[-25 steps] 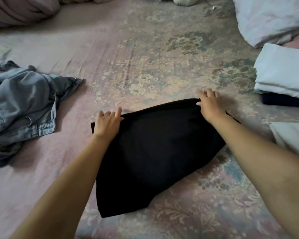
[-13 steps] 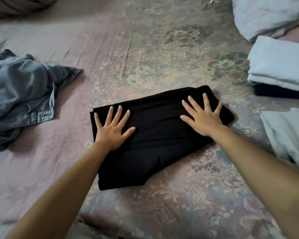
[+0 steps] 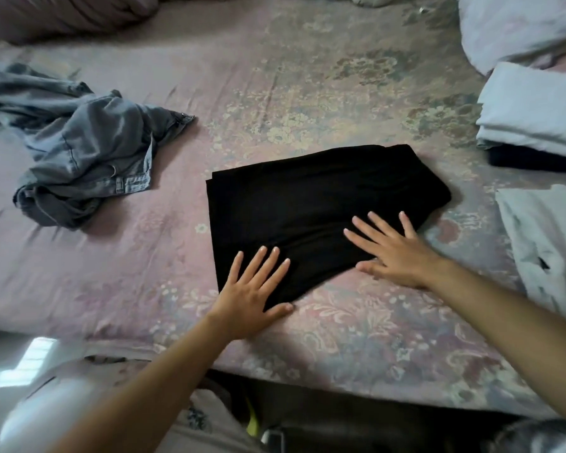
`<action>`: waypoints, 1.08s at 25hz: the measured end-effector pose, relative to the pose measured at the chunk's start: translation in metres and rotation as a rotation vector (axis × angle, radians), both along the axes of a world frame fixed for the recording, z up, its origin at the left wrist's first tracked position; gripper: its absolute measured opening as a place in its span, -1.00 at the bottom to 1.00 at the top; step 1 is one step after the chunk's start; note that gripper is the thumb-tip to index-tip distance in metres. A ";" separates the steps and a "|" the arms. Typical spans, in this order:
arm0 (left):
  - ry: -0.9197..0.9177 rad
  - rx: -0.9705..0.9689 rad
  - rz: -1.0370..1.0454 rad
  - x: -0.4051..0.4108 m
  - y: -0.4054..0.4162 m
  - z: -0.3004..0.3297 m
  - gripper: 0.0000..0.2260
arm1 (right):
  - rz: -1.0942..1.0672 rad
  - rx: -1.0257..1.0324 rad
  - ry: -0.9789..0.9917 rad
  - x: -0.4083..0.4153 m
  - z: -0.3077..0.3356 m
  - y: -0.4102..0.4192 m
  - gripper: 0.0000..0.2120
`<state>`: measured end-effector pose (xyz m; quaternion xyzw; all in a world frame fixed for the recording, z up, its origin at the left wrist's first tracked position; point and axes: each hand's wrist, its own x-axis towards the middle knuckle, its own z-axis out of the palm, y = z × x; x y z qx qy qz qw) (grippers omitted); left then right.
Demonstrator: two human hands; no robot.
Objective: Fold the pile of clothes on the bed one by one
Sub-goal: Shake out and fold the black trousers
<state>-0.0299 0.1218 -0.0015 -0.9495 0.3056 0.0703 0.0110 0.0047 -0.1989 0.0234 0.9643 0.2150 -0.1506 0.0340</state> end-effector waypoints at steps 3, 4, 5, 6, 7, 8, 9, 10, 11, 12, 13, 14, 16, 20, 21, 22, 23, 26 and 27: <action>-0.069 -0.104 -0.039 -0.005 0.028 -0.001 -0.29 | 0.005 -0.025 -0.055 -0.002 0.009 -0.023 -0.15; -0.070 -0.127 -0.064 -0.004 0.034 0.002 -0.28 | 0.073 -0.002 -0.140 -0.003 0.010 -0.016 -0.14; -0.082 -0.160 -0.095 0.000 0.038 0.005 -0.27 | 0.149 0.036 -0.209 -0.005 0.009 -0.003 -0.18; -0.085 -0.202 -0.116 0.006 0.042 0.007 -0.28 | 0.229 0.088 -0.237 -0.005 0.008 0.012 -0.26; -0.091 -0.262 -0.124 0.011 0.046 0.009 -0.31 | 0.288 0.151 -0.246 -0.004 0.002 0.022 -0.35; -0.084 -0.329 -0.084 0.013 0.049 0.010 -0.38 | 0.309 0.208 -0.266 -0.004 -0.002 0.031 -0.43; -0.063 -0.403 0.001 0.014 0.048 0.014 -0.47 | 0.279 0.264 -0.292 -0.002 -0.003 0.038 -0.51; -0.015 -0.487 0.123 0.015 0.045 0.023 -0.57 | 0.206 0.354 -0.317 0.002 0.000 0.043 -0.59; 0.046 -0.580 0.282 0.018 0.040 0.032 -0.72 | 0.067 0.456 -0.304 0.008 0.007 0.046 -0.67; 0.125 -0.666 0.440 0.023 0.036 0.038 -0.87 | -0.125 0.551 -0.200 0.014 0.017 0.048 -0.72; 0.192 -0.761 0.554 0.026 0.032 0.044 -0.94 | -0.291 0.596 -0.075 0.020 0.025 0.052 -0.73; 0.237 -0.834 0.638 0.028 0.027 0.045 -0.84 | -0.374 0.559 0.012 0.026 0.029 0.054 -0.72; 0.292 -0.852 0.714 0.030 0.021 0.042 -0.73 | -0.393 0.317 0.031 0.035 0.033 0.062 -0.66; 0.168 -0.475 0.667 0.028 0.015 0.032 -0.73 | -0.319 -0.054 -0.583 0.024 0.013 0.083 -0.74; 0.109 -0.407 0.651 0.029 0.015 0.032 -0.73 | -0.226 0.014 -0.774 0.014 0.007 0.096 -0.81; 0.047 -0.345 0.637 0.030 0.014 0.032 -0.71 | -0.080 0.164 -0.866 0.005 -0.001 0.112 -0.88; 0.006 -0.299 0.622 0.030 0.015 0.032 -0.70 | 0.073 0.319 -0.854 -0.006 -0.010 0.128 -0.83; -0.027 -0.282 0.597 0.028 0.018 0.030 -0.68 | 0.169 0.392 -0.559 -0.036 -0.027 0.165 -0.40; -0.023 -0.308 0.596 0.030 0.022 0.031 -0.69 | 0.102 0.368 -0.460 -0.036 -0.032 0.168 -0.29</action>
